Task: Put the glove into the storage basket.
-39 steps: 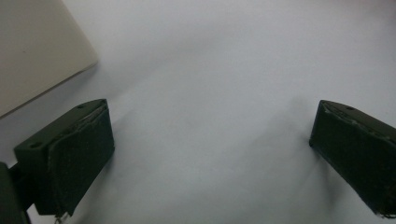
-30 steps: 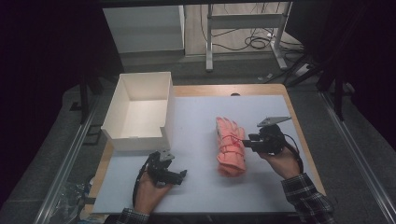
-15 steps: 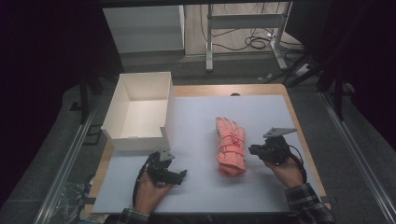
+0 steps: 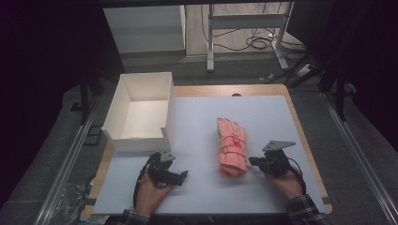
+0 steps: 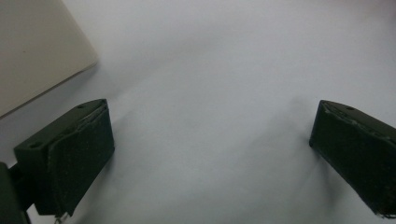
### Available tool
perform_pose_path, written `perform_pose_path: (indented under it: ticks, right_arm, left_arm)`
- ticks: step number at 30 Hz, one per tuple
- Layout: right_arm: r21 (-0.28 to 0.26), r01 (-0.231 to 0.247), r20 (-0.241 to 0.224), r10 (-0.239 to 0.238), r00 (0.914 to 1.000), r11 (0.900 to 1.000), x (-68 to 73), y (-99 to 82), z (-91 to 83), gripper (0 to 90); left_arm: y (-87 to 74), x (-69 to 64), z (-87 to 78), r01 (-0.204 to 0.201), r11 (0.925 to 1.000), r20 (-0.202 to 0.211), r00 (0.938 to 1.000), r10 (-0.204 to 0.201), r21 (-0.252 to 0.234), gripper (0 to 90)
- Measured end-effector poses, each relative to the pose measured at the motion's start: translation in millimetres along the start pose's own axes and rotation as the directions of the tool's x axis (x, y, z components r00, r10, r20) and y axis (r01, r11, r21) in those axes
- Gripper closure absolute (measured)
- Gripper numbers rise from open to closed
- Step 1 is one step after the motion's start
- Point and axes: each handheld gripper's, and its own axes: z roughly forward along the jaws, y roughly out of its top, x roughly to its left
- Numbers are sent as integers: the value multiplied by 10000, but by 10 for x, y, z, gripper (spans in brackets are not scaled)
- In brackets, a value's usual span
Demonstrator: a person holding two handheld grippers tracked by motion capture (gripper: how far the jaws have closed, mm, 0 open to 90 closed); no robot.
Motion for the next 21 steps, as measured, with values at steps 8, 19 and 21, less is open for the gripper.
perform_pose_path:
  ticks: [8,19,21]
  right_arm:
    - [217,45,-263,-40,9996,9998,92,-109,43,890]
    - [358,215,-468,-198,9987,9991,188,-130,129,890]
    - [362,221,-512,-202,9985,9991,204,-124,137,890]
  left_arm:
    - [0,0,0,-1,10000,-2,10000,1,3,0]
    - [0,0,0,2,10000,-2,10000,-2,0,0]
    - [0,0,0,-1,10000,0,10000,1,-2,0]
